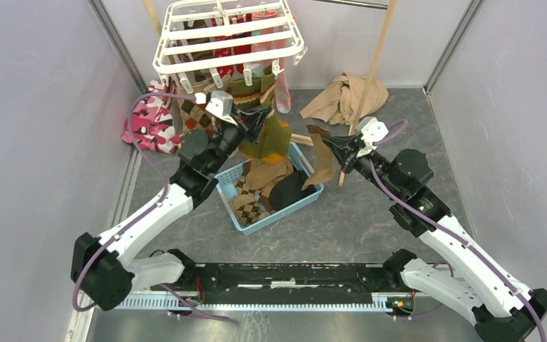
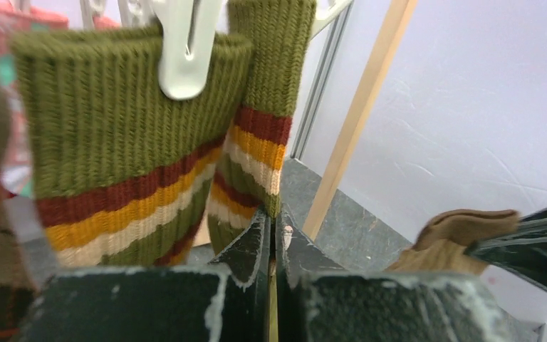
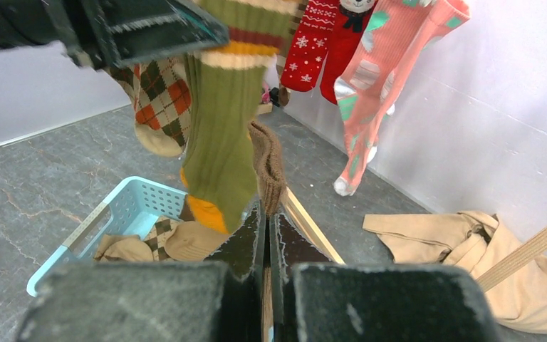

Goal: Clip the socks to the hanger
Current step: Rotate the hanger at the clothesline, then open the clamp at the hanger.

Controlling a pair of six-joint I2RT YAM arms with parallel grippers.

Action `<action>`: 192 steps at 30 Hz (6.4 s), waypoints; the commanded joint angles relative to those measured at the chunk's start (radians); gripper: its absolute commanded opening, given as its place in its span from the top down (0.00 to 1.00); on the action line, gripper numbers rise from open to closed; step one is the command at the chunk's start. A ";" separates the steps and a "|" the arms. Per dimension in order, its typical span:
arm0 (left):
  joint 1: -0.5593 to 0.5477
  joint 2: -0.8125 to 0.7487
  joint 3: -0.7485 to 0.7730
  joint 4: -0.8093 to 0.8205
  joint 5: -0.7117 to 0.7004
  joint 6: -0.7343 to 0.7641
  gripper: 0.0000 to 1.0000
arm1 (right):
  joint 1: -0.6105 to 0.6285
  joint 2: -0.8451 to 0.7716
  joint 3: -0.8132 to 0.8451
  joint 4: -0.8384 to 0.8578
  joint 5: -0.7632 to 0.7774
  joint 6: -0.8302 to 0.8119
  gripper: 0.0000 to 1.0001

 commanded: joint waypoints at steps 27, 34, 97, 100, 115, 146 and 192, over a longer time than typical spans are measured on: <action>0.248 -0.253 0.071 -0.376 -0.108 0.129 0.98 | -0.011 0.036 0.000 0.052 -0.075 0.015 1.00; 0.388 -0.214 0.102 -0.378 -0.022 0.061 0.98 | -0.011 0.045 -0.002 0.050 -0.083 0.011 1.00; 0.770 -0.130 0.000 -0.200 0.427 -0.320 0.98 | -0.013 0.309 0.211 0.129 -0.025 0.098 1.00; 0.770 -0.125 0.002 -0.212 0.434 -0.327 0.98 | -0.013 0.310 0.208 0.130 -0.023 0.098 1.00; 0.769 -0.184 -0.029 -0.271 0.412 -0.354 0.97 | -0.012 0.309 0.188 0.136 -0.028 0.100 1.00; 0.768 -0.359 -0.019 -0.511 0.362 -0.383 0.54 | 0.178 0.600 0.272 0.330 -0.024 0.342 1.00; 0.245 -0.227 0.064 -0.139 0.307 0.079 0.12 | 0.343 0.870 0.391 0.511 0.078 0.531 1.00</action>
